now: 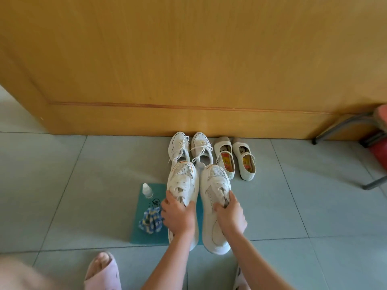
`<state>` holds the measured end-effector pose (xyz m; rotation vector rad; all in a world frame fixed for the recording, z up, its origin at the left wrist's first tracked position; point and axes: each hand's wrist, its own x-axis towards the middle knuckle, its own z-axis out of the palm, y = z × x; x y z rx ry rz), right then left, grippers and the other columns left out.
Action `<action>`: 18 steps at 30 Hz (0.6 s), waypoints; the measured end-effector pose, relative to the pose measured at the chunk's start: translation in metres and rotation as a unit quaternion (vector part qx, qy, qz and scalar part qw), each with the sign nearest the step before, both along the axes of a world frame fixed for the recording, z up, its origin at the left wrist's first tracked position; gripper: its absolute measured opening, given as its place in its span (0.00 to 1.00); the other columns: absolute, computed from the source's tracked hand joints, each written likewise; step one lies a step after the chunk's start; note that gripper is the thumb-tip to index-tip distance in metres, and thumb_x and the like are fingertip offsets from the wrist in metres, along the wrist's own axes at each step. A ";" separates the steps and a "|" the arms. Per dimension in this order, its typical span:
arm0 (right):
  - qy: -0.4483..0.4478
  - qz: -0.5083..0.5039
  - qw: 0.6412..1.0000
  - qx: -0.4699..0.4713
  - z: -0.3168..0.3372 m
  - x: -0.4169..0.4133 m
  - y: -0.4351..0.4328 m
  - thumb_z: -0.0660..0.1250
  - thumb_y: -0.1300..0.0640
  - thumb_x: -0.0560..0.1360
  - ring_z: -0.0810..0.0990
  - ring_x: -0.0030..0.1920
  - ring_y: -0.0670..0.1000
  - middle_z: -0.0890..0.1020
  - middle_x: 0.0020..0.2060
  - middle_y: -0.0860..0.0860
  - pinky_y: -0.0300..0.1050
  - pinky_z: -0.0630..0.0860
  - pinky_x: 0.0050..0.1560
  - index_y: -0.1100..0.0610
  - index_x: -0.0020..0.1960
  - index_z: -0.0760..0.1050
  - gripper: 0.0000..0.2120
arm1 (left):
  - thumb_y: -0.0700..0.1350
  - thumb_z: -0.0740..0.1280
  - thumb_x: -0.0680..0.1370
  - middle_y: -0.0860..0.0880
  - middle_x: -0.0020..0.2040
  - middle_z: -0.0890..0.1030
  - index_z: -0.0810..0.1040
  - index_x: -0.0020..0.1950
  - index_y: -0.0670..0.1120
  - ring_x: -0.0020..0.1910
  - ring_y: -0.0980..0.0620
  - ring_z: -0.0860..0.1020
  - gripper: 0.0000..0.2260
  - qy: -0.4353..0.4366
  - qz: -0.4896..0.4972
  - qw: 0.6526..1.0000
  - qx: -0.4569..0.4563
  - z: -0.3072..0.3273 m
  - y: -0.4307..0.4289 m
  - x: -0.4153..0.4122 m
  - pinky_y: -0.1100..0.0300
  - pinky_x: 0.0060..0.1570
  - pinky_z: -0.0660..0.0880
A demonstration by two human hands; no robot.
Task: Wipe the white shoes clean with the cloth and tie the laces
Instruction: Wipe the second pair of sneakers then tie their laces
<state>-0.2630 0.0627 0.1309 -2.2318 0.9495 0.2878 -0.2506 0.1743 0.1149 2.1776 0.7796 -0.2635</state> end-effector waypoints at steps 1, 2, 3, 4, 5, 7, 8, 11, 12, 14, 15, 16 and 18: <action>0.003 0.002 1.000 -0.002 -0.002 -0.002 0.000 0.62 0.53 0.76 0.75 0.62 0.54 0.74 0.66 0.48 0.47 0.71 0.56 0.47 0.75 0.56 0.30 | 0.48 0.71 0.70 0.40 0.66 0.69 0.60 0.74 0.44 0.61 0.37 0.71 0.36 0.002 -0.001 1.000 0.011 -0.003 -0.002 -0.003 0.46 0.56 0.69; 0.007 0.004 1.000 -0.003 -0.004 -0.004 0.000 0.61 0.54 0.76 0.75 0.62 0.54 0.73 0.67 0.48 0.46 0.71 0.55 0.47 0.76 0.55 0.30 | 0.48 0.72 0.70 0.40 0.67 0.69 0.60 0.74 0.44 0.62 0.37 0.70 0.36 0.006 0.001 1.000 0.023 -0.007 -0.003 -0.004 0.45 0.57 0.69; 0.011 0.008 1.000 -0.004 -0.006 -0.006 0.001 0.61 0.54 0.77 0.75 0.62 0.54 0.73 0.67 0.48 0.46 0.71 0.54 0.47 0.76 0.55 0.30 | 0.48 0.72 0.70 0.40 0.68 0.68 0.59 0.74 0.44 0.62 0.37 0.70 0.36 0.011 0.004 0.999 0.032 -0.009 -0.003 -0.006 0.44 0.58 0.69; 0.011 0.012 1.000 -0.006 -0.009 -0.008 0.002 0.61 0.54 0.77 0.75 0.62 0.54 0.72 0.68 0.47 0.45 0.71 0.55 0.47 0.76 0.55 0.30 | 0.49 0.72 0.71 0.40 0.68 0.68 0.59 0.75 0.44 0.63 0.37 0.69 0.37 0.015 0.009 0.999 0.037 -0.011 -0.004 -0.006 0.44 0.58 0.69; 0.011 0.014 1.000 -0.008 -0.011 -0.009 0.002 0.61 0.54 0.77 0.75 0.62 0.54 0.72 0.68 0.47 0.46 0.71 0.55 0.47 0.76 0.55 0.30 | 0.49 0.72 0.71 0.40 0.68 0.67 0.58 0.75 0.44 0.63 0.36 0.69 0.37 0.020 0.016 0.999 0.038 -0.012 -0.004 -0.006 0.44 0.58 0.69; 0.015 0.017 1.000 -0.013 -0.016 -0.010 0.004 0.61 0.54 0.77 0.75 0.62 0.54 0.72 0.68 0.47 0.45 0.70 0.54 0.47 0.75 0.55 0.30 | 0.49 0.71 0.71 0.39 0.68 0.67 0.57 0.75 0.44 0.63 0.36 0.69 0.37 0.033 0.025 0.999 0.035 -0.015 -0.006 -0.007 0.44 0.58 0.68; 0.016 0.018 1.000 -0.014 -0.018 -0.010 0.006 0.61 0.54 0.76 0.75 0.62 0.54 0.72 0.68 0.47 0.45 0.70 0.53 0.47 0.75 0.55 0.30 | 0.49 0.71 0.72 0.40 0.69 0.66 0.57 0.75 0.44 0.64 0.36 0.68 0.37 0.039 0.025 0.998 0.035 -0.016 -0.007 -0.007 0.44 0.58 0.69; 0.013 0.017 1.000 -0.013 -0.024 -0.010 0.010 0.61 0.55 0.76 0.75 0.61 0.55 0.71 0.68 0.47 0.46 0.69 0.54 0.48 0.75 0.55 0.30 | 0.50 0.71 0.71 0.40 0.68 0.66 0.57 0.75 0.45 0.64 0.37 0.69 0.37 0.052 0.014 0.997 0.050 -0.022 -0.009 -0.009 0.44 0.58 0.69; 0.011 0.016 1.000 -0.014 -0.025 -0.011 0.011 0.61 0.55 0.76 0.75 0.61 0.55 0.70 0.69 0.46 0.46 0.69 0.55 0.48 0.75 0.55 0.30 | 0.50 0.72 0.71 0.40 0.69 0.66 0.57 0.75 0.45 0.64 0.37 0.68 0.37 0.054 0.013 0.997 0.056 -0.024 -0.010 -0.009 0.43 0.58 0.68; 0.006 0.018 1.000 -0.015 -0.027 -0.012 0.012 0.60 0.54 0.76 0.75 0.62 0.55 0.69 0.70 0.46 0.47 0.69 0.55 0.48 0.75 0.55 0.29 | 0.50 0.72 0.71 0.40 0.69 0.66 0.57 0.75 0.45 0.65 0.37 0.68 0.38 0.057 0.015 0.996 0.060 -0.025 -0.011 -0.009 0.43 0.59 0.68; 0.005 0.020 1.000 -0.016 -0.027 -0.013 0.012 0.60 0.54 0.77 0.75 0.62 0.55 0.68 0.70 0.46 0.47 0.69 0.56 0.48 0.75 0.54 0.29 | 0.51 0.72 0.71 0.40 0.69 0.65 0.57 0.75 0.45 0.65 0.37 0.67 0.38 0.060 0.016 0.996 0.060 -0.024 -0.011 -0.009 0.43 0.59 0.67; 0.003 0.021 1.000 -0.016 -0.028 -0.014 0.013 0.60 0.54 0.77 0.75 0.62 0.55 0.66 0.71 0.46 0.48 0.69 0.56 0.49 0.75 0.54 0.29 | 0.51 0.72 0.71 0.40 0.70 0.65 0.56 0.75 0.45 0.66 0.37 0.67 0.38 0.064 0.016 0.996 0.061 -0.024 -0.011 -0.008 0.43 0.60 0.67; -0.001 0.021 1.000 -0.011 -0.028 -0.016 0.015 0.60 0.52 0.77 0.74 0.63 0.55 0.65 0.72 0.46 0.49 0.69 0.58 0.49 0.76 0.53 0.30 | 0.52 0.72 0.71 0.40 0.70 0.64 0.55 0.75 0.44 0.67 0.37 0.66 0.39 0.073 0.012 0.995 0.063 -0.023 -0.011 -0.009 0.43 0.61 0.67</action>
